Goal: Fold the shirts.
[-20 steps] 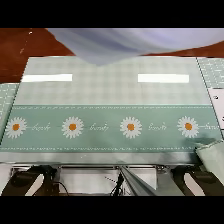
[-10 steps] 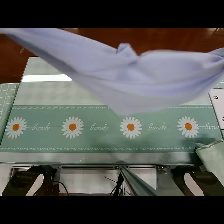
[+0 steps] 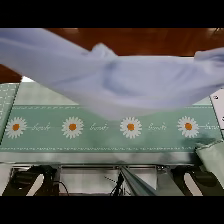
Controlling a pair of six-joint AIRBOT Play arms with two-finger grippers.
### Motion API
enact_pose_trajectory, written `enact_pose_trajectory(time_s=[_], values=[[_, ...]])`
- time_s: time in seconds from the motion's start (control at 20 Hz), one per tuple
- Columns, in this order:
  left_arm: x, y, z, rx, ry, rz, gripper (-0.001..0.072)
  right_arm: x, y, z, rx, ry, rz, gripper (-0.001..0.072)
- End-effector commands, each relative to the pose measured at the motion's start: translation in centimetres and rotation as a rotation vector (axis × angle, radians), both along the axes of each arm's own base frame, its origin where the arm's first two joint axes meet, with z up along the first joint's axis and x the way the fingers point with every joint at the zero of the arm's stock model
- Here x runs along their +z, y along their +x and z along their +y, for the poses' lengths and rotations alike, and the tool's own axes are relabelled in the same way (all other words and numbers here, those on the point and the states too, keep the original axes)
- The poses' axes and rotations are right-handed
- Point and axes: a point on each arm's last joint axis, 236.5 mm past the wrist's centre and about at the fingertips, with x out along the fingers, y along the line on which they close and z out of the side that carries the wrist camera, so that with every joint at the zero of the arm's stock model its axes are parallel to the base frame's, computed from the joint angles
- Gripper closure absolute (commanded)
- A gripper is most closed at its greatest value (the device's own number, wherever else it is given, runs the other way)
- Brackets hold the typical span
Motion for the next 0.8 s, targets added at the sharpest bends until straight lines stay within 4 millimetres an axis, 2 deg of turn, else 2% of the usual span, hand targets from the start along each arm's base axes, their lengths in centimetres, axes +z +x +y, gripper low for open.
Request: enact_pose_trajectory(time_s=[0.0, 0.1, 0.2, 0.35, 0.5, 0.6, 0.75], values=[[-5.5, 0.4, 0.4, 0.020, 0.076, 0.247, 0.0692, -4.8, -2.5, 0.2, 0.022, -0.014, 0.238, 0.0691], [-10.2, 1.4, 1.0, 0.041, 0.164, 0.415, 0.0692, -6.9, -2.1, 0.5, 0.050, -0.022, 0.353, 0.0691], [-14.4, 2.8, 1.8, 0.063, 0.225, 0.542, 0.0692, -9.0, -0.4, 1.2, 0.094, -0.012, 0.460, 0.0692], [-20.6, 5.8, 2.6, 0.091, 0.273, 0.717, 0.0692, -12.8, 3.5, 3.6, 0.197, 0.043, 0.623, 0.0691], [-27.3, 8.6, 4.0, 0.125, 0.361, 0.886, 0.0691, -17.9, 8.2, 8.3, 0.328, -0.001, 0.736, 0.0691], [-31.0, 10.4, 5.2, 0.153, 0.434, 0.968, 0.0691, -22.0, 11.9, 10.6, 0.348, -0.067, 0.757, 0.0691], [-35.4, 12.6, 7.9, 0.224, 0.549, 1.087, 0.0690, -27.8, 16.1, 11.4, 0.319, -0.146, 0.793, 0.0690]])
